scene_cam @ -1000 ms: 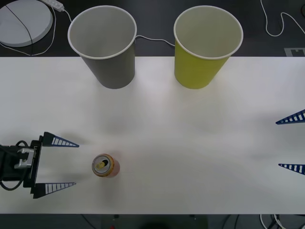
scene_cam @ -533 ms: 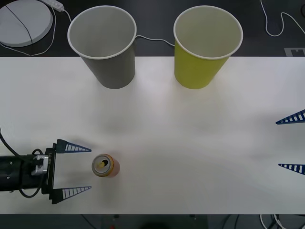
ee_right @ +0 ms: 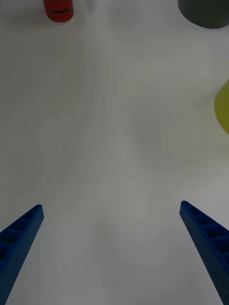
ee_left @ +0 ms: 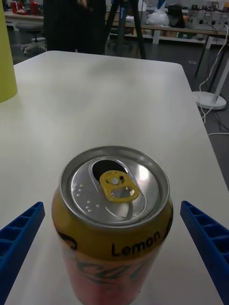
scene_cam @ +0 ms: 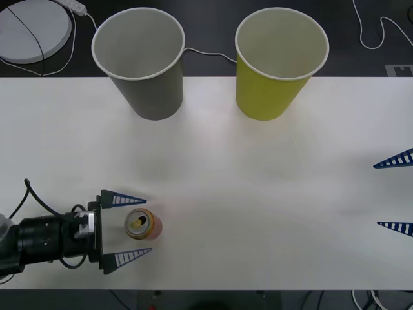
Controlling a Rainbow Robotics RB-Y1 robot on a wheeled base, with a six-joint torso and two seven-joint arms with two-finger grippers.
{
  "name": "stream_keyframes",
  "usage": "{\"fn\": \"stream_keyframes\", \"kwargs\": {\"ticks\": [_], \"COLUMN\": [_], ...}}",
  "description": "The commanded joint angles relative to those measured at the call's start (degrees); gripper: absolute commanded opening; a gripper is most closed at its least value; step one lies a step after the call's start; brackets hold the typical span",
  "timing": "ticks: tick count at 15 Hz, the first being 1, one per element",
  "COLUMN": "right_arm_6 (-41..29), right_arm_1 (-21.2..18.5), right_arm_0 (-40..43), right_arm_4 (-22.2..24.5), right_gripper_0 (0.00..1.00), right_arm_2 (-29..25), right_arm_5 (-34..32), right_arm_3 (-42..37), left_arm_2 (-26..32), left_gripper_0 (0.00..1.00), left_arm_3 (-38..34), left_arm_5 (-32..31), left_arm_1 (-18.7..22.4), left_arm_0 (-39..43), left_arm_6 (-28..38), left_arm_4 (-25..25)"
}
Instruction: Put the can into the green bin and the plastic bottle into the gray bin
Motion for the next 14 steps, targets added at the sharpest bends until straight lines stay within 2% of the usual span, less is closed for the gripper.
{"fn": "stream_keyframes", "kwargs": {"ticks": [1, 8, 9, 10, 11, 14], "right_arm_6": [0.0, 0.0, 0.0, 0.0, 0.0, 0.0], "right_arm_1": [0.0, 0.0, 0.0, 0.0, 0.0, 0.0], "right_arm_0": [0.0, 0.0, 0.0, 0.0, 0.0, 0.0], "right_arm_4": [0.0, 0.0, 0.0, 0.0, 0.0, 0.0], "right_gripper_0": [1.0, 1.0, 1.0, 1.0, 1.0, 1.0], "right_arm_2": [0.0, 0.0, 0.0, 0.0, 0.0, 0.0], "right_arm_5": [0.0, 0.0, 0.0, 0.0, 0.0, 0.0], "right_arm_3": [0.0, 0.0, 0.0, 0.0, 0.0, 0.0], "left_arm_2": [0.02, 0.02, 0.02, 0.02, 0.02, 0.02], "left_gripper_0": [1.0, 1.0, 0.88, 0.29, 0.0, 0.0], "left_arm_3": [-0.01, -0.01, -0.01, -0.01, -0.01, -0.01], "left_arm_5": [1.64, 2.78, 2.87, 2.87, 2.78, 2.78], "left_arm_1": [-1.86, -3.97, -4.05, -4.05, -4.05, -4.05], "left_arm_0": [-0.19, -0.19, -0.19, -0.19, -0.28, -0.71], "left_arm_6": [-0.28, -0.55, -0.55, -0.55, -0.37, 0.07], "left_arm_4": [-1.64, -2.96, -2.96, -3.04, -2.96, -2.96]}}
